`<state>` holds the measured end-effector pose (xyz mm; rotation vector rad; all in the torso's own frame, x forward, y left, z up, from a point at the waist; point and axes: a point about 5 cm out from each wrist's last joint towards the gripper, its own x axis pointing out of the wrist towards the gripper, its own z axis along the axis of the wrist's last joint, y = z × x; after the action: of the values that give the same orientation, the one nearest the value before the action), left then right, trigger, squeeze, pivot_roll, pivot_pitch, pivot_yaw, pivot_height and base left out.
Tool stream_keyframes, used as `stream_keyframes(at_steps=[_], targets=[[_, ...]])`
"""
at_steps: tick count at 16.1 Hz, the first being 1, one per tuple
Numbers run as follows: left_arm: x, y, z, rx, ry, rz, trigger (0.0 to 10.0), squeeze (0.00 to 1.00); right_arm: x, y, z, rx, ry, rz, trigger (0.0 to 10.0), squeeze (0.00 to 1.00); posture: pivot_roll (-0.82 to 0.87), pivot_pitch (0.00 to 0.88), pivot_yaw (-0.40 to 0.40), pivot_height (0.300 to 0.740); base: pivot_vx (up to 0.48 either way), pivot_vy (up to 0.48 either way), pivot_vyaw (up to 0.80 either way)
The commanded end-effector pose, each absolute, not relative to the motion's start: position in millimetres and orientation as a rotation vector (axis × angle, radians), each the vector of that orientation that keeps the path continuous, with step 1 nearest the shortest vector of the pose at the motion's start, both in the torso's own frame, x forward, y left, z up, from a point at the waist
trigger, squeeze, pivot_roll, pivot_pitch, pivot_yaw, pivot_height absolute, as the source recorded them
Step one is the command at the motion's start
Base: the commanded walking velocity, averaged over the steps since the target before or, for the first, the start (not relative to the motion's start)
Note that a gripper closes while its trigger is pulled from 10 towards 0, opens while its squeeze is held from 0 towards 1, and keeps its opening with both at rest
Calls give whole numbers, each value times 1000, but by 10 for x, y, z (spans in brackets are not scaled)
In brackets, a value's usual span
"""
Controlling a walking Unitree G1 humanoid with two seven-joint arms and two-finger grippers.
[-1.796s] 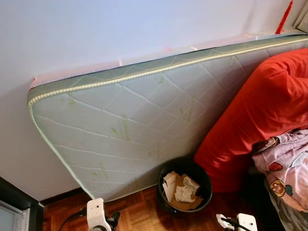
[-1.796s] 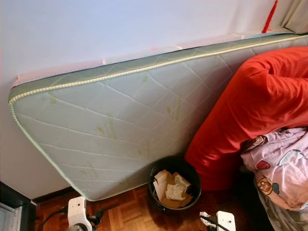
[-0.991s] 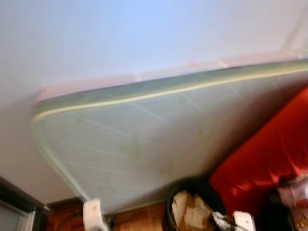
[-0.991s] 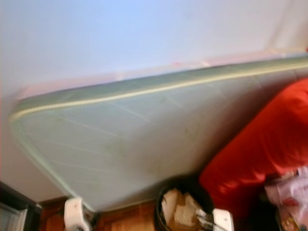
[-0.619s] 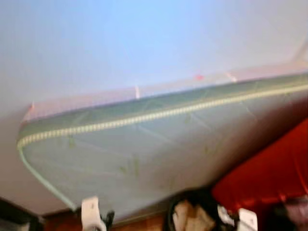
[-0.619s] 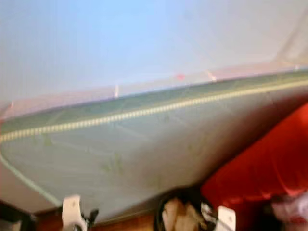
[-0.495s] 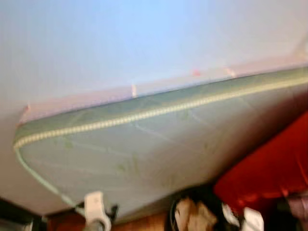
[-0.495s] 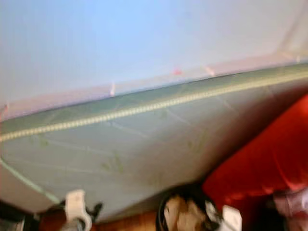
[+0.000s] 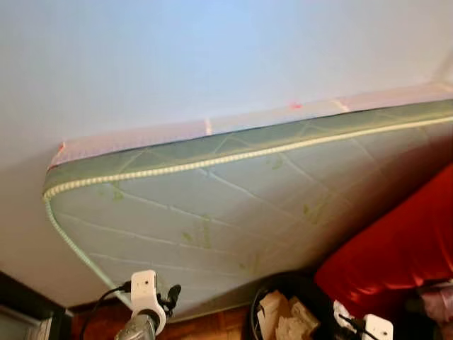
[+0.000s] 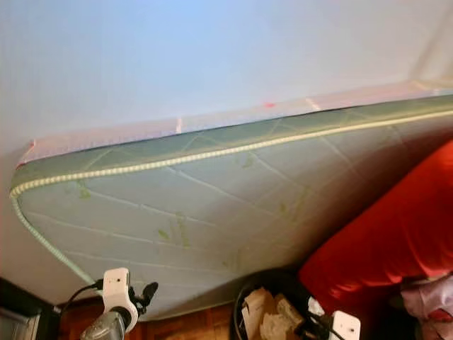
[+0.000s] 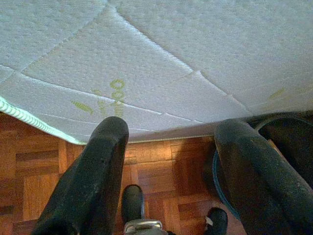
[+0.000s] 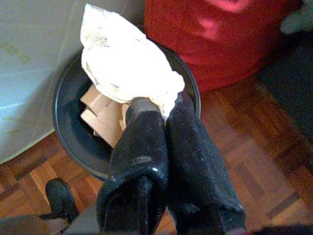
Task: Clean up the room
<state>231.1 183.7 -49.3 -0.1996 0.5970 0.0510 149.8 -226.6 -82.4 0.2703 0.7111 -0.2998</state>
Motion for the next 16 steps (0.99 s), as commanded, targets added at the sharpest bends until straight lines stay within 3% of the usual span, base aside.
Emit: stream_keyframes(at_steps=[1,3,6,11,16], targets=[[2346,1830,-454,-199,558,42,10000,0,1983,-2342,-579,275,578,-306,10000,0,91,73,-5,740,0,0,0],[2389,1802,-407,-194,516,13,10000,0,2480,-2393,-236,276,428,-290,10000,0,94,68,-2,740,0,0,0],[2421,1777,-372,-193,487,-1,10000,0,2662,-2349,-94,278,366,-261,10000,0,88,60,3,740,0,0,0],[2392,1739,-378,-197,472,-4,10000,0,2389,-2230,-371,255,524,-234,10000,0,86,56,7,740,0,0,0],[2389,1717,-376,-190,470,-12,10000,0,2314,-2122,-459,265,583,-180,10000,0,94,56,3,740,0,0,0]])
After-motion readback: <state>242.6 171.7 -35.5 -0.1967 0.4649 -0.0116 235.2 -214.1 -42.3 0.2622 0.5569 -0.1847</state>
